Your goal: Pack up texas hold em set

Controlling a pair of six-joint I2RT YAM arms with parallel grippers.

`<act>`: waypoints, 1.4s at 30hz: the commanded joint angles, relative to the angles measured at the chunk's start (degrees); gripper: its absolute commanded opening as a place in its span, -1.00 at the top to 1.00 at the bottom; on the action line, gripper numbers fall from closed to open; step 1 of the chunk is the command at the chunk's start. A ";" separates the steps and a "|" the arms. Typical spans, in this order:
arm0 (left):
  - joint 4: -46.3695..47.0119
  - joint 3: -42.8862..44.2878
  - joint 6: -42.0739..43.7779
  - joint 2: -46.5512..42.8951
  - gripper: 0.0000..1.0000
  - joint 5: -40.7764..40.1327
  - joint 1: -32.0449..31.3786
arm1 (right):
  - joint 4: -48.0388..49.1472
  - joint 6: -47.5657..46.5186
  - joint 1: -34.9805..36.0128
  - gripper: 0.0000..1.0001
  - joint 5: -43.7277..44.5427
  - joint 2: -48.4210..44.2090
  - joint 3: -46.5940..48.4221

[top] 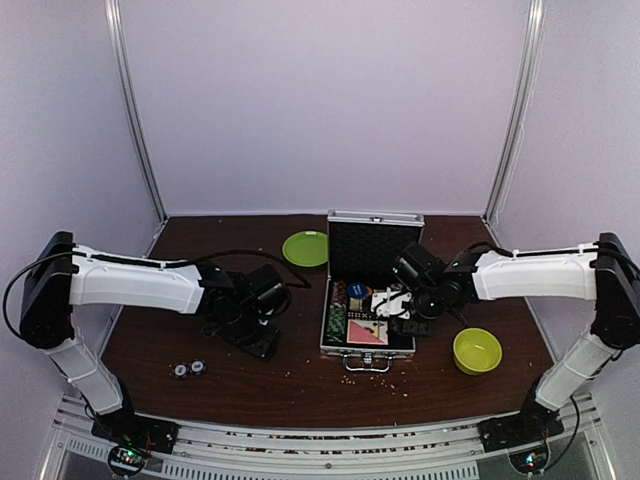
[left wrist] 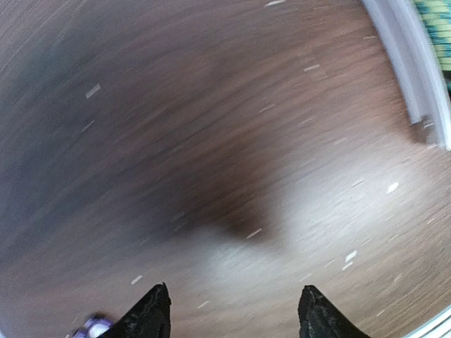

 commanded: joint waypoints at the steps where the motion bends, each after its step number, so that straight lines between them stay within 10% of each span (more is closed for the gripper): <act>1: -8.72 -3.49 -1.82 -6.20 -0.30 -0.61 4.17 | -8.53 1.58 -0.27 -0.16 -9.88 -6.81 1.68; 20: -14.60 -13.55 1.05 -13.05 -0.49 7.98 20.70 | -6.97 4.15 -12.01 -0.20 -29.47 -19.23 -7.40; 42: -1.46 -9.64 2.26 -2.58 -0.22 19.16 12.81 | -7.76 2.50 -12.20 -0.21 -29.39 -16.45 -7.37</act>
